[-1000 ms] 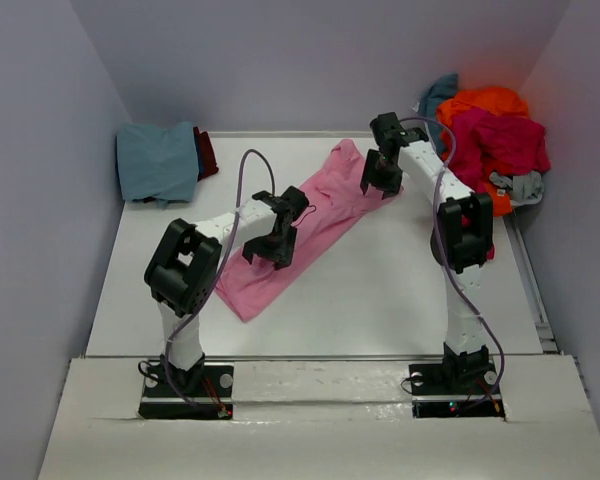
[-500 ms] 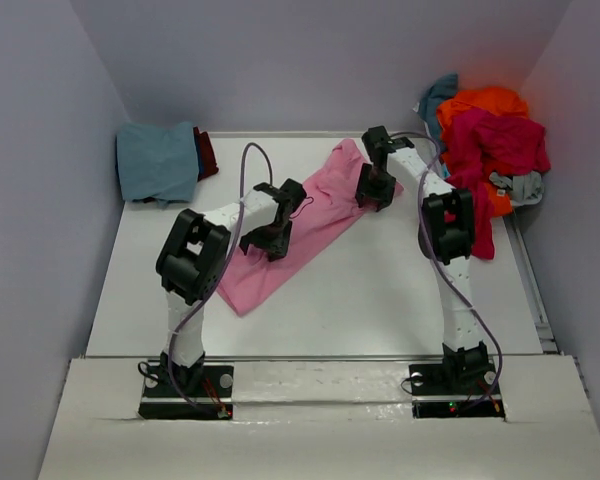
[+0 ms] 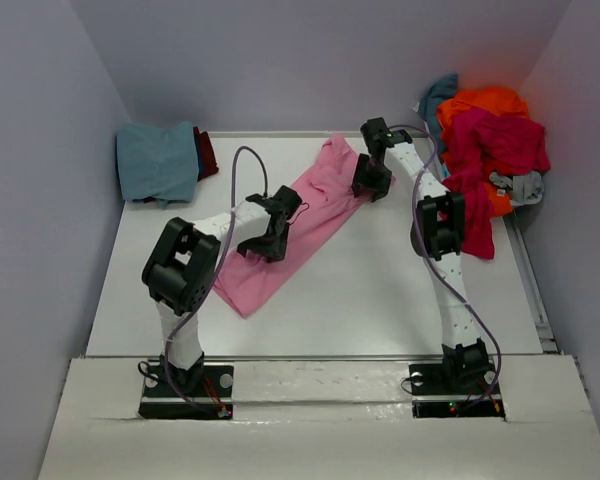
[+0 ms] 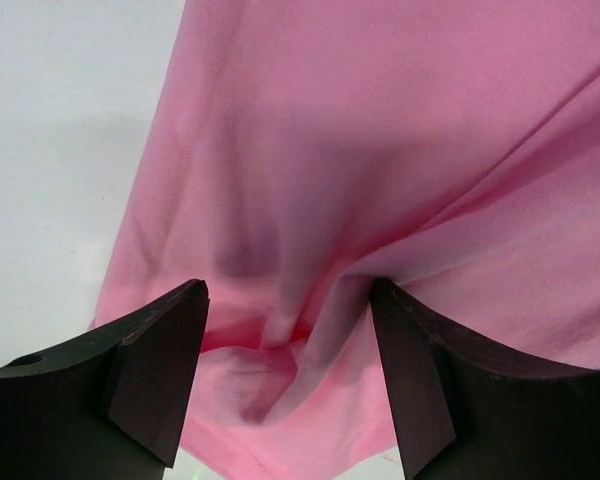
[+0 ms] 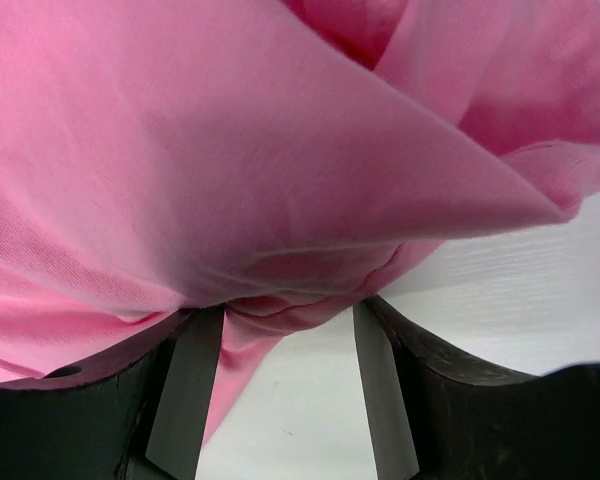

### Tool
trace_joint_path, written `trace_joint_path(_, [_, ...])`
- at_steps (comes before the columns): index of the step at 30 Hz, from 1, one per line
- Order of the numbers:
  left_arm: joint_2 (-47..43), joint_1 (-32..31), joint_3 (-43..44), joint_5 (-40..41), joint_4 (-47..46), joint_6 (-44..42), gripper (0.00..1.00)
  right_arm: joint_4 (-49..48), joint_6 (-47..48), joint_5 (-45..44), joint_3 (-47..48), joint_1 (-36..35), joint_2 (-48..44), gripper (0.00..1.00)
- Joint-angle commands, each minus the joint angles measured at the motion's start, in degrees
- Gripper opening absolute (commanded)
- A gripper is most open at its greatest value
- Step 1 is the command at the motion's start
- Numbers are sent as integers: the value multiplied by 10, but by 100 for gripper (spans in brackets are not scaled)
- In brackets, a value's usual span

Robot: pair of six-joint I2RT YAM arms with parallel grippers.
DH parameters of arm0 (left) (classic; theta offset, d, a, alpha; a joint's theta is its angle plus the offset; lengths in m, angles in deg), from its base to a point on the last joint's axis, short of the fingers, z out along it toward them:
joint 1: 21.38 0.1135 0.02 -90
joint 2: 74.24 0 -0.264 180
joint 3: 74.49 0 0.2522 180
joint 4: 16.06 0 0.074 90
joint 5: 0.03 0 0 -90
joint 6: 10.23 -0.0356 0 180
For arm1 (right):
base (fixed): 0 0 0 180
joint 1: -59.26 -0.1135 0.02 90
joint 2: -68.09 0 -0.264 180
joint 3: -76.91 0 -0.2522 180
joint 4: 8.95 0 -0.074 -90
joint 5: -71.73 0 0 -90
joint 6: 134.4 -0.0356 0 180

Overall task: Fold and stack the t-shirts
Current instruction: Fold the tshirt

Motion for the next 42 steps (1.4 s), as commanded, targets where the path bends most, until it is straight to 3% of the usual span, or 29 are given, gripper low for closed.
trace_joint_path(1, [23, -27, -99, -28, 53, -5, 78, -7, 27, 6, 45, 9, 27, 61])
trace_joint_path(10, [12, -119, -106, -87, 74, 11, 78, -15, 60, 26, 49, 14, 28, 62])
trace_joint_path(21, [9, -119, -21, -125, 85, -3, 78, -36, 80, 33, -6, 14, -53, 65])
trace_joint_path(35, [51, -213, 80, -151, 125, -52, 77, -6, 85, 14, -4, 14, -52, 65])
trace_joint_path(42, [59, -213, 100, -158, 125, -49, 77, -5, 67, -38, -29, -6, -102, 64])
